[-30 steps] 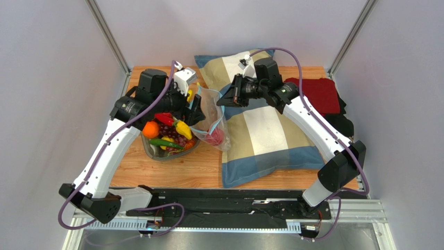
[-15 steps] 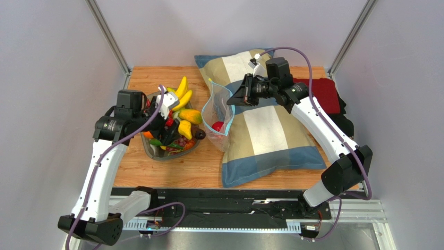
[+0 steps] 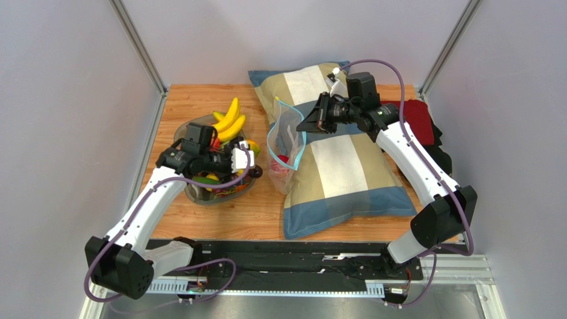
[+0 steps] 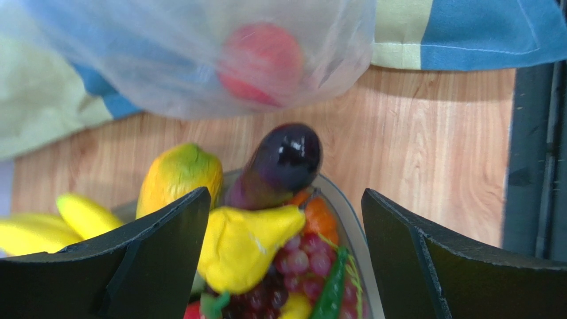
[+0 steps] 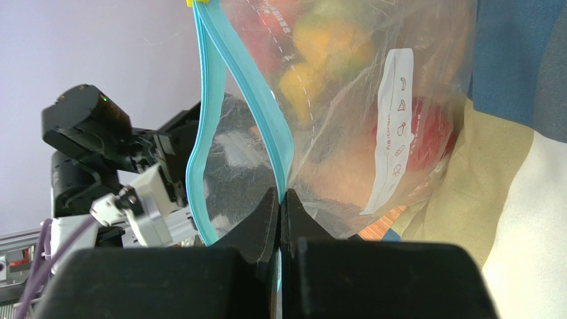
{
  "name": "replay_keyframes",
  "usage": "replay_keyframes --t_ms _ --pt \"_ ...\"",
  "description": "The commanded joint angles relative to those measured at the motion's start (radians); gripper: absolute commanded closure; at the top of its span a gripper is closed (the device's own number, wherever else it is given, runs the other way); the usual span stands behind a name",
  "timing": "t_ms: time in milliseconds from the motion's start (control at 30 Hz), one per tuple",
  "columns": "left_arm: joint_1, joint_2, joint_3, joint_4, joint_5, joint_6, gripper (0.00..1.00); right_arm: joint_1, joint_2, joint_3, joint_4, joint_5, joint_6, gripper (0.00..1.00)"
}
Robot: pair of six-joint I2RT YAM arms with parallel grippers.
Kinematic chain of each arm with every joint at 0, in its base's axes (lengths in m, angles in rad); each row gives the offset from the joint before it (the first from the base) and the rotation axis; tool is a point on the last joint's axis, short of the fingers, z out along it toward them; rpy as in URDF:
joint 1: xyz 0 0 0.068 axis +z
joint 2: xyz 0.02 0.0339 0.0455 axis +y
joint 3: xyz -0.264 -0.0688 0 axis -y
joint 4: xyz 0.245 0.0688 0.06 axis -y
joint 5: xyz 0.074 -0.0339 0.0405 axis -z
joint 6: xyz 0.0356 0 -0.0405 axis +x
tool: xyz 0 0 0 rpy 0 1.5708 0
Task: Place the food in the zip-top bag and seal the zipper
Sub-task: Pick up the fake fruit from the bin.
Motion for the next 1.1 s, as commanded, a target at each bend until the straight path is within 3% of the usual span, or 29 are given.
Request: replay_keyframes --t_ms 0,100,167,367,500,1067 --pt "-0.055 0.002 -0.063 0.285 0.009 0.091 0.07 -0.009 -0.037 -0.006 0.008 -0.004 -0.011 1.00" --pt "-0.042 0.050 0.024 0.320 0.018 0.008 0.09 -0.017 -0.042 -0.008 0.008 -0.007 -0.008 1.00" --pt "-0.005 0.127 0.176 0.151 0.058 0.036 0.10 -0.021 -0.043 -0.011 0.006 -0.010 -0.008 1.00" --pt "0.052 0.339 0.470 -0.253 0.005 0.253 0.10 -0.026 -0.036 -0.015 0.011 -0.021 -0.006 1.00" --pt "0.050 0.455 0.570 -0.366 -0.023 0.310 0.09 -0.026 -0.034 -0.020 0.015 -0.021 -0.005 1.00" --pt "-0.008 0.701 0.662 -0.315 -0.180 0.262 0.08 -0.035 -0.017 -0.023 0.021 -0.025 0.012 1.00"
